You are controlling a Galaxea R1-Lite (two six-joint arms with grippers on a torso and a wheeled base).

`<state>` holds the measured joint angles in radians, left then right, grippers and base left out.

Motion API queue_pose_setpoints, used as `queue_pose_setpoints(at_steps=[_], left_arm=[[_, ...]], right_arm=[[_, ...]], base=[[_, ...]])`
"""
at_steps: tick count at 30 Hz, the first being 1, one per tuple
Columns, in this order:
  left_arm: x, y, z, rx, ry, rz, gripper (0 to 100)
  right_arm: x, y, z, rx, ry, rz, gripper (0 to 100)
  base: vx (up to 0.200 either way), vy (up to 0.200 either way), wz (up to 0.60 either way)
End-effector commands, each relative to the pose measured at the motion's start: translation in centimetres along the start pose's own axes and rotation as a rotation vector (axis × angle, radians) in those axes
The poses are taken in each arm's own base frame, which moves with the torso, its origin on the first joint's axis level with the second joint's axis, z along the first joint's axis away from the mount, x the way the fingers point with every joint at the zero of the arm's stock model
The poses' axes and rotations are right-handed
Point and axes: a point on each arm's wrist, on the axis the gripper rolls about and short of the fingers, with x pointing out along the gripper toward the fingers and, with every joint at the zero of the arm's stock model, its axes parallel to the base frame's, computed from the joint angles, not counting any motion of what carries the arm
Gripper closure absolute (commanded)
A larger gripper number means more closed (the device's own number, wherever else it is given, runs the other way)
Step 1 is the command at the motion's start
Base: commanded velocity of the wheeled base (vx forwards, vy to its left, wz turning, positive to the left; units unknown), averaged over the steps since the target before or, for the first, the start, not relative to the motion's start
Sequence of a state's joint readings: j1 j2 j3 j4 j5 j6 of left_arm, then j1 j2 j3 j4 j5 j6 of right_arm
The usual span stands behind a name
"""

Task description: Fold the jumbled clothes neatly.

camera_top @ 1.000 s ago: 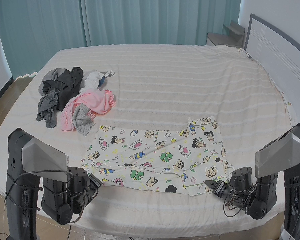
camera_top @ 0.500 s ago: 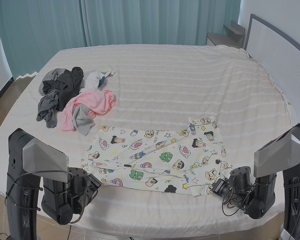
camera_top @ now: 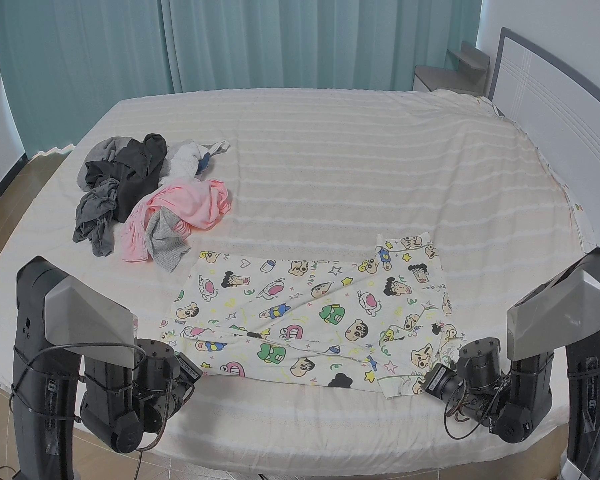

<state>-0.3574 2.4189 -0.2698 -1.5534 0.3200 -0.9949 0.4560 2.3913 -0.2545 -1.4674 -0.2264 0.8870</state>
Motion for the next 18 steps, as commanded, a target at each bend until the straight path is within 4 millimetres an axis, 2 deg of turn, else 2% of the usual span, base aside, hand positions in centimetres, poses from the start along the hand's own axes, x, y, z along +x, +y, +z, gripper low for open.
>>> queue_pose_setpoints(at_steps=[1,7,18], left_arm=[[-0.8,0.1,0.3,-0.002,-0.001,-0.003,100],[-1.4,0.6,0.1,0.013,0.012,0.021,100],[-3.0,2.0,-0.2,0.035,0.057,0.089,100]], right_arm=[[-1.0,0.0,-0.2,-0.014,0.016,0.001,100],[-3.3,-0.6,-0.4,-0.046,0.051,-0.017,100],[-5.0,-1.9,-1.3,-0.074,0.117,-0.059,100]], base=[[0.000,0.000,0.00],[0.000,0.000,0.00],[0.000,0.000,0.00]])
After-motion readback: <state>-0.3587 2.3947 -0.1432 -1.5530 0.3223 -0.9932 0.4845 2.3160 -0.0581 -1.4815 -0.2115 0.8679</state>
